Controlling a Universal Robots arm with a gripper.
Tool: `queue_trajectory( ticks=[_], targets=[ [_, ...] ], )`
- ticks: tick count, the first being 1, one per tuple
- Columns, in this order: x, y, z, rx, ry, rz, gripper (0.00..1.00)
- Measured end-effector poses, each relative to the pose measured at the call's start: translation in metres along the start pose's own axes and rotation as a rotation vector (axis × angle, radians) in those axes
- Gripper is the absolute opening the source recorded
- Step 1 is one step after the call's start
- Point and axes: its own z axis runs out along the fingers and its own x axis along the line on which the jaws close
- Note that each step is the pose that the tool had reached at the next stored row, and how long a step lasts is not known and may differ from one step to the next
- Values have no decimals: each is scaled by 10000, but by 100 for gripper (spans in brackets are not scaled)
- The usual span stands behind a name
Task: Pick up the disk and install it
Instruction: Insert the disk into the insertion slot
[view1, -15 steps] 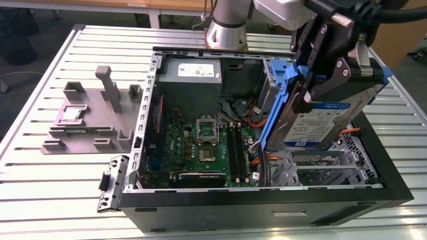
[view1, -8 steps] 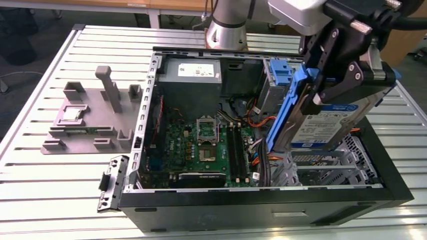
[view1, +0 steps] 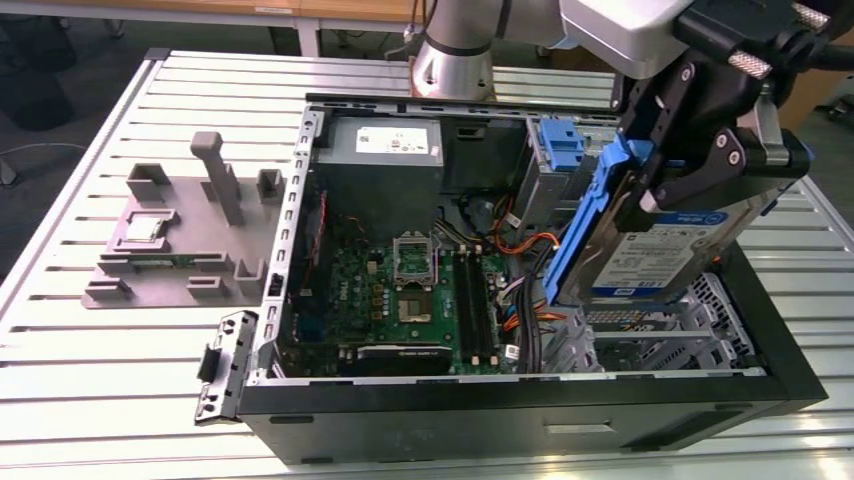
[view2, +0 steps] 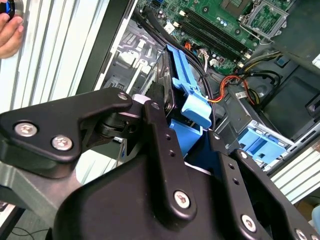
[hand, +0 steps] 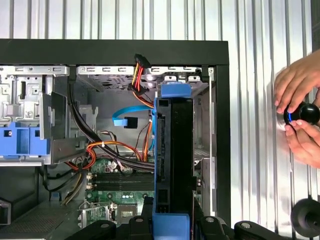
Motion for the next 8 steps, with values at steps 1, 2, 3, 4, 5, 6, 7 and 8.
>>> queue_trajectory(
  ticks=[1, 2, 3, 4, 5, 6, 7, 8],
  targets=[
    [0, 0, 0, 0, 0, 1, 37],
    [0, 0, 0, 0, -1, 1, 37],
    [0, 0, 0, 0, 0, 0, 37],
    [0, 1, 2, 0, 1, 0, 37],
    [0, 1, 3, 0, 0, 0, 37],
    [0, 0, 3, 0, 1, 0, 37],
    [0, 0, 3, 0, 0, 0, 37],
    [0, 0, 3, 0, 1, 0, 37]
  ],
)
